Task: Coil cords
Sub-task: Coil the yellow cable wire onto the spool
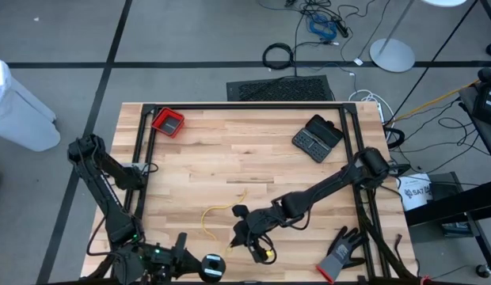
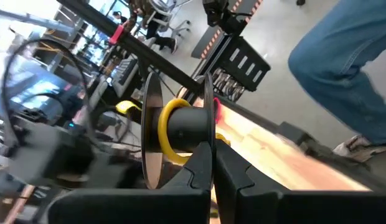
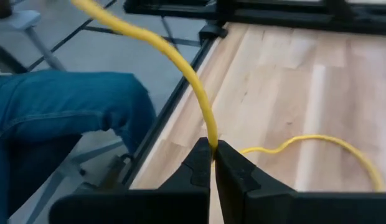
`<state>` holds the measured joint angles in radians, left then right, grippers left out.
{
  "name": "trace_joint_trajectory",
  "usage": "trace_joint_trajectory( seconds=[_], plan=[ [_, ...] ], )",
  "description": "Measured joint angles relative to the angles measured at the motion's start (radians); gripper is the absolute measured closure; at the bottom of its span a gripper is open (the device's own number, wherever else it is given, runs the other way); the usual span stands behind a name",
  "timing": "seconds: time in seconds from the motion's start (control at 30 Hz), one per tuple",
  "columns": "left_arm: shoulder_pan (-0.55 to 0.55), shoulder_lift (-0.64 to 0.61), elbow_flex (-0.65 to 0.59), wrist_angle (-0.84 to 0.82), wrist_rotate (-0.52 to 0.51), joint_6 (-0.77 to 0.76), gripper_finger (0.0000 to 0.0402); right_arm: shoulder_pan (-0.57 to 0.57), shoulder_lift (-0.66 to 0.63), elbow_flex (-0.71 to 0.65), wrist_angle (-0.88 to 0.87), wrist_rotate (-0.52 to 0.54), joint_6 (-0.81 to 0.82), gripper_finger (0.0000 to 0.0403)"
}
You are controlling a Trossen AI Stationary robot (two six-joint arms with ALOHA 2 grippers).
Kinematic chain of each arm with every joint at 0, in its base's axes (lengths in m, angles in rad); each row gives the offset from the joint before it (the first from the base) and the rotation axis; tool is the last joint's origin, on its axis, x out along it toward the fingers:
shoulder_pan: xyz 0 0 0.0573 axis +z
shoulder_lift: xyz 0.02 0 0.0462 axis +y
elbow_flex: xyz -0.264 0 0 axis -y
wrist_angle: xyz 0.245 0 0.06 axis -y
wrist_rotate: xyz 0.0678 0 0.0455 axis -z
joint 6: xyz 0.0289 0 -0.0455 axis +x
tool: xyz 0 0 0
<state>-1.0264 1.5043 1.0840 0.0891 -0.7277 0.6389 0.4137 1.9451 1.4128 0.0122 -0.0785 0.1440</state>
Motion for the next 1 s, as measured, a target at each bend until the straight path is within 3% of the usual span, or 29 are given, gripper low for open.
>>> trace_joint_trajectory(
  seconds=[0.5, 1.0],
  plan=[
    [0.070, 0.001, 0.000, 0.001, 0.197, -0.054, 0.0400, 0.026, -0.074, 0.000, -0.041, 0.158, -0.018, 0.0403],
    [0.096, 0.011, 0.000, 0.049, 0.278, -0.055, 0.0400, 0.027, -0.074, 0.000, -0.036, 0.159, -0.018, 0.0403]
  ],
)
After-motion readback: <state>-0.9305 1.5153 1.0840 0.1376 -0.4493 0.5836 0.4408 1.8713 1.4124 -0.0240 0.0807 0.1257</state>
